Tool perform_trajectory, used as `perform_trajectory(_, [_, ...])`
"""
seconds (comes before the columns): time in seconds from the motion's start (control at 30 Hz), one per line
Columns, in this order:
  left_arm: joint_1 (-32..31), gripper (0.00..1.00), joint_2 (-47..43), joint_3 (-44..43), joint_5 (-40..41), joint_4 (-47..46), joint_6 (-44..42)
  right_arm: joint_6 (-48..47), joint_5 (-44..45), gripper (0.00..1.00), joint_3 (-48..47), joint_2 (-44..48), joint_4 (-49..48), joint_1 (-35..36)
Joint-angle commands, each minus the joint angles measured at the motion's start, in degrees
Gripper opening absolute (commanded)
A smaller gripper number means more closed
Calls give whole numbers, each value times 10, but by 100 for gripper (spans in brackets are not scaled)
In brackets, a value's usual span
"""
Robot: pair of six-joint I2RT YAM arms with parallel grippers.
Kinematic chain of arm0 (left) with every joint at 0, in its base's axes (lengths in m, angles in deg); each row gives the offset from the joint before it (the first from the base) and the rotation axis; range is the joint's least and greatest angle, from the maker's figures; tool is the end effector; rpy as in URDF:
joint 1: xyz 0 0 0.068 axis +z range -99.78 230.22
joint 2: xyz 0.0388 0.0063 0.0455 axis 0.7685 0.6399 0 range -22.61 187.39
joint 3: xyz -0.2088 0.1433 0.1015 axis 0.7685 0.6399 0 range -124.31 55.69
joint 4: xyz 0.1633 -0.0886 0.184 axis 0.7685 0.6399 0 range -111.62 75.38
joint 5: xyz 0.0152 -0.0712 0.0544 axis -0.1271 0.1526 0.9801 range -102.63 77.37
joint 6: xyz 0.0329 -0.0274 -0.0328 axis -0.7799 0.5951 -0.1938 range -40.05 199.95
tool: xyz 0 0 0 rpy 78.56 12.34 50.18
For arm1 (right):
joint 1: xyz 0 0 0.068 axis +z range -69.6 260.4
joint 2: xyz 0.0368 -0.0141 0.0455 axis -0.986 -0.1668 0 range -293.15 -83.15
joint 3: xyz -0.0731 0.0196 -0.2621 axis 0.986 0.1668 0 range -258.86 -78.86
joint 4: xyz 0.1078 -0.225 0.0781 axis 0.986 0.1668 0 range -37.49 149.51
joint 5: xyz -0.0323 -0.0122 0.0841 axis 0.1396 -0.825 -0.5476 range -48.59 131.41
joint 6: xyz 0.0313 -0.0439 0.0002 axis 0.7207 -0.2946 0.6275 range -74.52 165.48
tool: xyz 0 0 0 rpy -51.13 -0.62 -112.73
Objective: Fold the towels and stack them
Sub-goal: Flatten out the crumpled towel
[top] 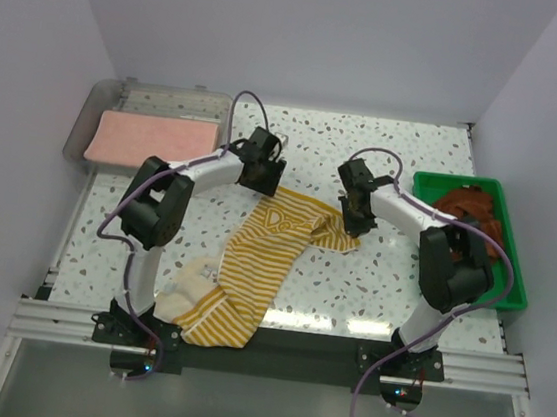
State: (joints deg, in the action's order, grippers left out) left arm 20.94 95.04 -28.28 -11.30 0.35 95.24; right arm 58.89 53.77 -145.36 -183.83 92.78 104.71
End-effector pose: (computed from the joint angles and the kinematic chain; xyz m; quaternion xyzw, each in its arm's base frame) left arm 0.3855 -0.2152 0.1709 0.1130 0.9487 -0.1017 0.2774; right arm 0.3080 0.1308 0.1801 -0.0792 0.9820 -0.0575 0.1617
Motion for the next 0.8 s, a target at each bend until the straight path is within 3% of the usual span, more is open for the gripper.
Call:
perform_trajectory(0.0, [2, 57, 10, -35, 4, -32, -26, -3, -11, 0, 9, 32, -4, 1])
perform_trajectory(0.57, [-36, 54, 78, -36, 51, -31, -18, 1, -19, 0, 19, 31, -10, 4])
perform_trajectory(0.77, [-51, 38, 103, -15, 54, -4, 18, 5, -17, 0, 16, 32, -9, 6])
